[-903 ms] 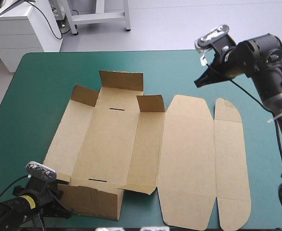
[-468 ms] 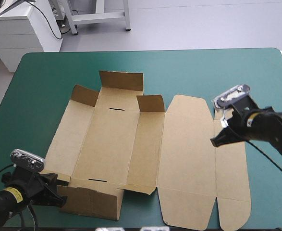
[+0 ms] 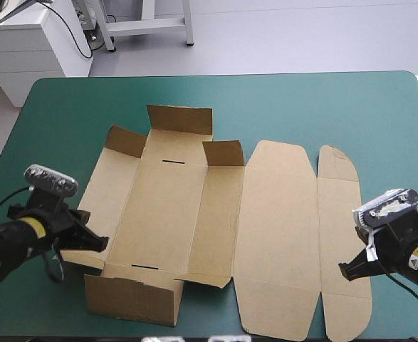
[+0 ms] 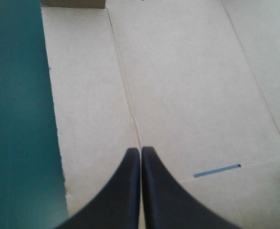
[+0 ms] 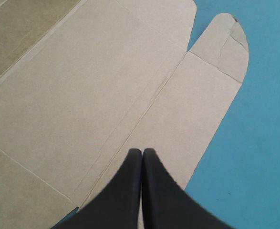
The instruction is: Fold the box
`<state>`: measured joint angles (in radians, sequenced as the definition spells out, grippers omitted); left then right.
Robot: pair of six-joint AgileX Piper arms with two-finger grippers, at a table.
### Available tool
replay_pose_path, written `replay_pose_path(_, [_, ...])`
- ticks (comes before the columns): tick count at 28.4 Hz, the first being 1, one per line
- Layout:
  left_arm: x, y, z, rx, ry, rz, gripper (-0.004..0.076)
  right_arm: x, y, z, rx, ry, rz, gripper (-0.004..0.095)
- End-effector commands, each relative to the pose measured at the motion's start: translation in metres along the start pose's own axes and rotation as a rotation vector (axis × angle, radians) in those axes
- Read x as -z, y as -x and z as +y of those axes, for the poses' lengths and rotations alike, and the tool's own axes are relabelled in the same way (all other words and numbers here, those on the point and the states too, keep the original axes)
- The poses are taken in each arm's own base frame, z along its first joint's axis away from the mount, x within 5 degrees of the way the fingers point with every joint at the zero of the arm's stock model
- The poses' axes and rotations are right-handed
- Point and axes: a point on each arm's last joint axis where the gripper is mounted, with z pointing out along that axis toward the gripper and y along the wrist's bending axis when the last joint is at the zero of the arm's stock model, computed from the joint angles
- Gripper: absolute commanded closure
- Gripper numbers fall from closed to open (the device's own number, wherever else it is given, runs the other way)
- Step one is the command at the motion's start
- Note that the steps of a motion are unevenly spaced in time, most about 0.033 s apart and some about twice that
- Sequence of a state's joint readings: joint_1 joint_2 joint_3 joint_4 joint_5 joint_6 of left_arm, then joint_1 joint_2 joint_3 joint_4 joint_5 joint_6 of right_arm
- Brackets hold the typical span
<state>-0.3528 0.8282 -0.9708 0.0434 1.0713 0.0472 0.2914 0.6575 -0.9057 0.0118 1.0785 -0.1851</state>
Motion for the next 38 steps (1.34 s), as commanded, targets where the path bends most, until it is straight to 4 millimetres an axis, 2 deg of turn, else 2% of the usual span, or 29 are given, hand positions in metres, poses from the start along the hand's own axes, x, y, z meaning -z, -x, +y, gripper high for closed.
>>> replay_pose_path(1, [-0.01, 0.035, 0.006, -0.033, 0.052, -0.026, 0.0731, 0.01, 0.001, -0.002, -0.013, -0.033, -0.091, 0.0929])
replay_pose_path(7, [-0.027, 0.066, 0.009, -0.082, 0.06, 0.032, 0.0705, 0.007, -0.015, 0.0, -0.014, -0.036, -0.02, 0.0929])
replay_pose_path(11, [-0.04, 0.075, 0.017, -0.105, 0.049, 0.143, 0.0704, 0.004, -0.019, 0.001, -0.015, -0.032, -0.011, 0.0929])
replay_pose_path(15, [-0.06, 0.069, 0.045, -0.019, -0.041, 0.287, 0.0704, 0.0, -0.021, 0.001, -0.015, -0.035, -0.028, 0.0929])
replay_pose_path(19, [-0.073, 0.061, 0.082, 0.193, -0.212, 0.257, 0.0704, -0.004, -0.024, 0.002, -0.014, -0.032, -0.021, 0.0929])
replay_pose_path(22, [-0.075, 0.053, 0.111, 0.321, -0.212, 0.226, 0.0705, -0.006, -0.025, 0.002, -0.017, -0.027, -0.026, 0.0929])
replay_pose_path(24, [-0.076, 0.046, 0.124, 0.342, -0.164, 0.254, 0.0705, -0.006, -0.024, 0.002, -0.016, -0.03, -0.042, 0.0929])
replay_pose_path(29, [-0.081, 0.031, 0.143, 0.331, -0.037, 0.373, 0.0706, -0.006, -0.023, 0.002, -0.012, -0.032, -0.054, 0.0929])
replay_pose_path(34, [-0.104, 0.031, 0.146, 0.364, -0.137, 0.379, 0.0704, -0.006, -0.023, 0.002, 0.031, -0.028, -0.052, 0.0929])
replay_pose_path(36, [-0.111, 0.031, 0.147, 0.384, -0.165, 0.382, 0.0685, -0.006, -0.023, 0.002, 0.031, -0.026, -0.046, 0.0929])
replay_pose_path(38, [-0.12, 0.031, 0.148, 0.411, -0.2, 0.385, 0.0605, -0.006, -0.024, 0.003, 0.031, -0.025, -0.041, 0.0929])
